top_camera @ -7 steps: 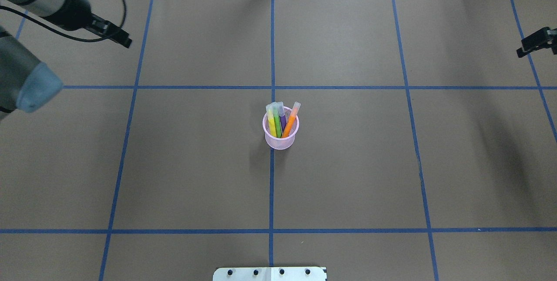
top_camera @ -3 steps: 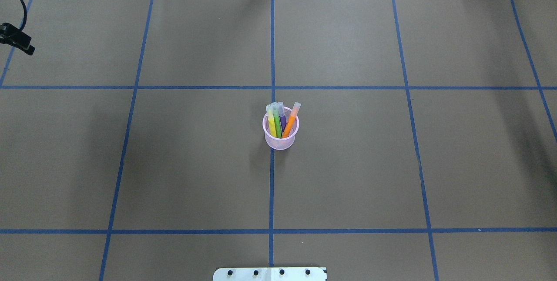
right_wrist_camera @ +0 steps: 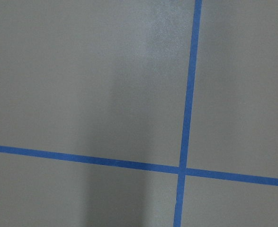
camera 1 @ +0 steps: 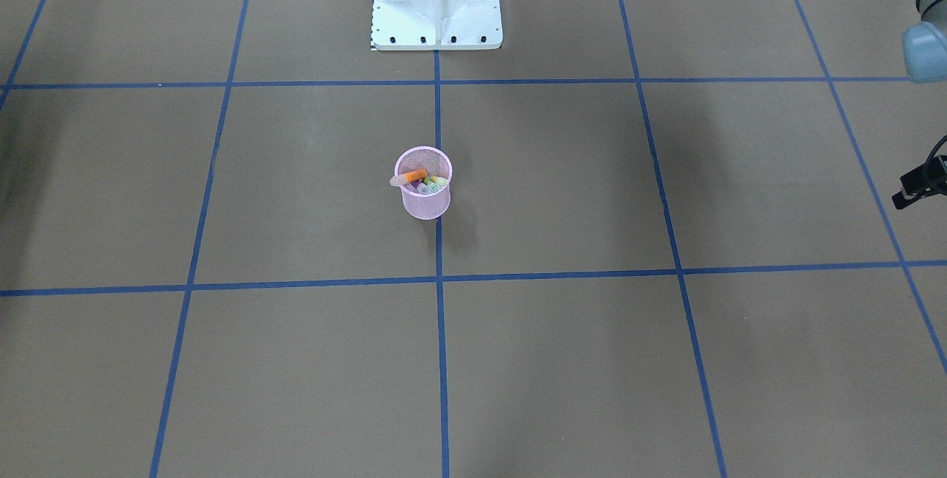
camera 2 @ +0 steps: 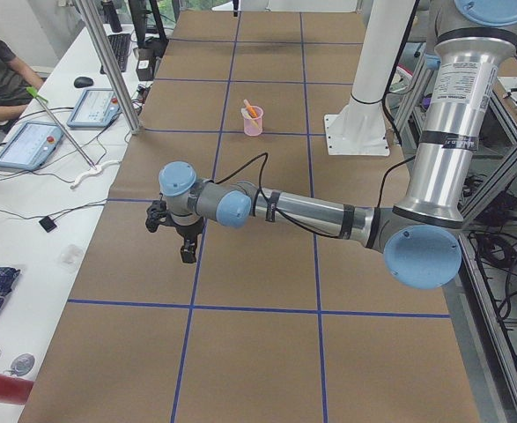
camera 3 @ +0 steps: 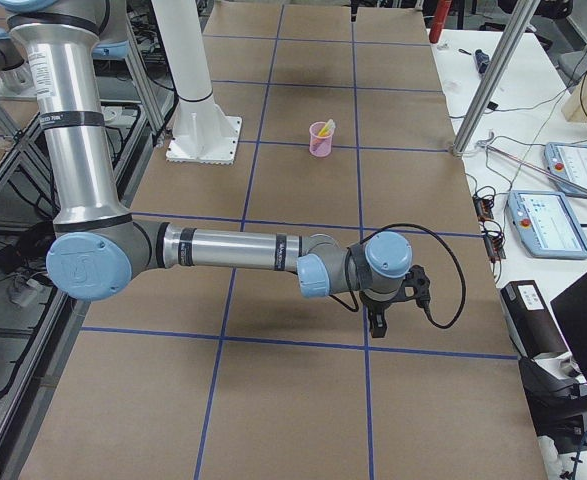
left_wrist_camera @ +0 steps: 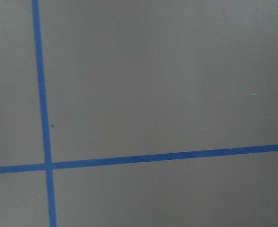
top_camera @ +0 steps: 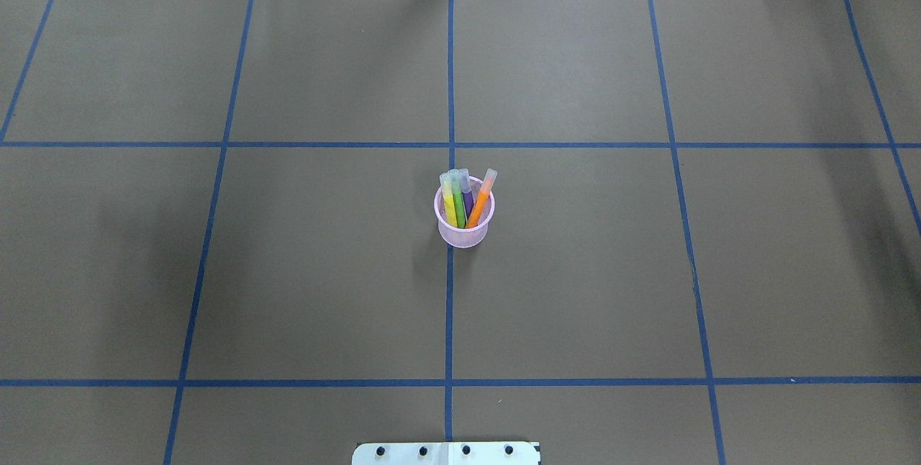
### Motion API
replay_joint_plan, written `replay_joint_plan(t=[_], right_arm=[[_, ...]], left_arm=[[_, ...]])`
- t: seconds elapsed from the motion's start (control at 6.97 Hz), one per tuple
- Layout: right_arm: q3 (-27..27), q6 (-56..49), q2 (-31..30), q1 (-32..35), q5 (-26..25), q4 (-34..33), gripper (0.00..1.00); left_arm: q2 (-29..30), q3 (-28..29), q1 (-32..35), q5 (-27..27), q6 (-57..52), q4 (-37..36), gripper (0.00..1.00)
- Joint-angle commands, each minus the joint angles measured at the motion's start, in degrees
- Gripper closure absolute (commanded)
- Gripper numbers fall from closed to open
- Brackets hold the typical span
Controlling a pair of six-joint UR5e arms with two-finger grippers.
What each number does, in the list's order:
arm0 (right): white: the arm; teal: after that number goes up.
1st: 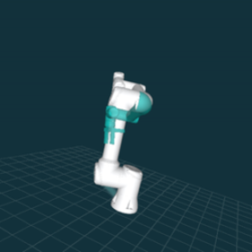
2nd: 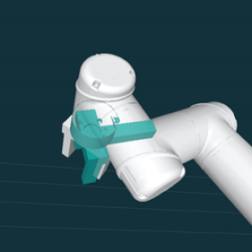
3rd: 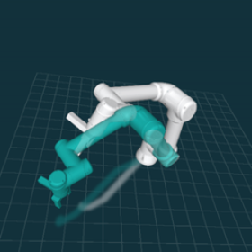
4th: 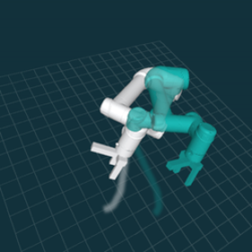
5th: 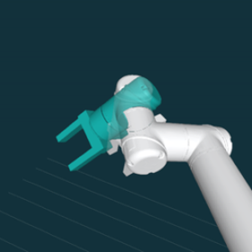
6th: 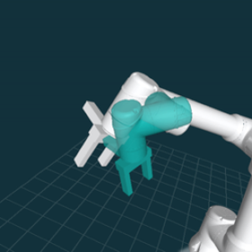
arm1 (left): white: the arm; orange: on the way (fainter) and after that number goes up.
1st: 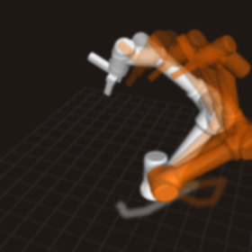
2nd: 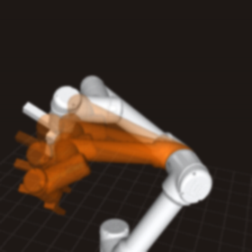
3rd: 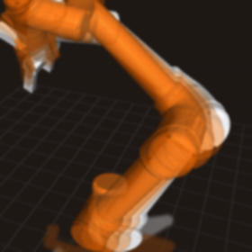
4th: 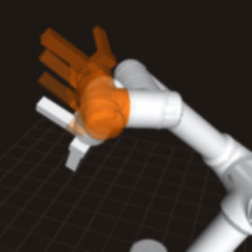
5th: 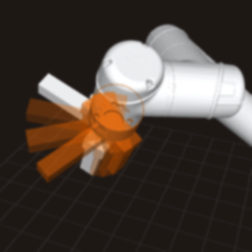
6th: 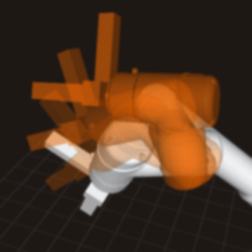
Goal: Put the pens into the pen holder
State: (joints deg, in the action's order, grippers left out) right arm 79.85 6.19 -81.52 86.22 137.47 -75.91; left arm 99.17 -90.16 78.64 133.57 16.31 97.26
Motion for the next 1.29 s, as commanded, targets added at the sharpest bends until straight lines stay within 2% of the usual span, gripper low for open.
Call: replay_joint_plan(t=[0.0, 0.29, 0.43, 0.57, 0.86, 1.0, 1.15], right_arm=[[0.56, 0.22, 0.92, 0.09, -0.46, -0.46, 0.01], [0.39, 0.66, 3.73, -0.35, -5.96, -1.77, 0.01], [2.83, 0.75, 3.91, -0.35, -5.9, -5.96, 0.01], [3.64, 0.75, 3.74, -0.35, -5.9, -7.48, 0.01], [3.73, 0.75, 3.3, -0.35, -4.94, -7.58, 0.01], [3.21, 0.75, 2.78, -0.26, -2.5, -7.67, 0.01], [3.47, 0.75, 2.51, -0.26, -2.74, -7.5, 0.01]], left_arm=[[-0.3, 0.32, 2.21, -1.65, -10.34, -0.58, 0.01], [-0.56, 1.47, 2.48, -1.04, -9.55, -1.98, 0.01], [-0.73, 1.47, 3.44, 0.53, -8.24, -3.12, 0.01], [-2.3, 1.39, 4.24, 4.12, -7.88, -2.96, 0.01], [-7.49, 0.25, 5.47, 4.77, -8.75, 1.93, 0.0], [-7.59, 0.24, 5.47, 4.33, -8.14, 3.36, 0.0], [-6.72, 0.24, 5.47, 3.98, -8.14, 3.2, 0.0]])
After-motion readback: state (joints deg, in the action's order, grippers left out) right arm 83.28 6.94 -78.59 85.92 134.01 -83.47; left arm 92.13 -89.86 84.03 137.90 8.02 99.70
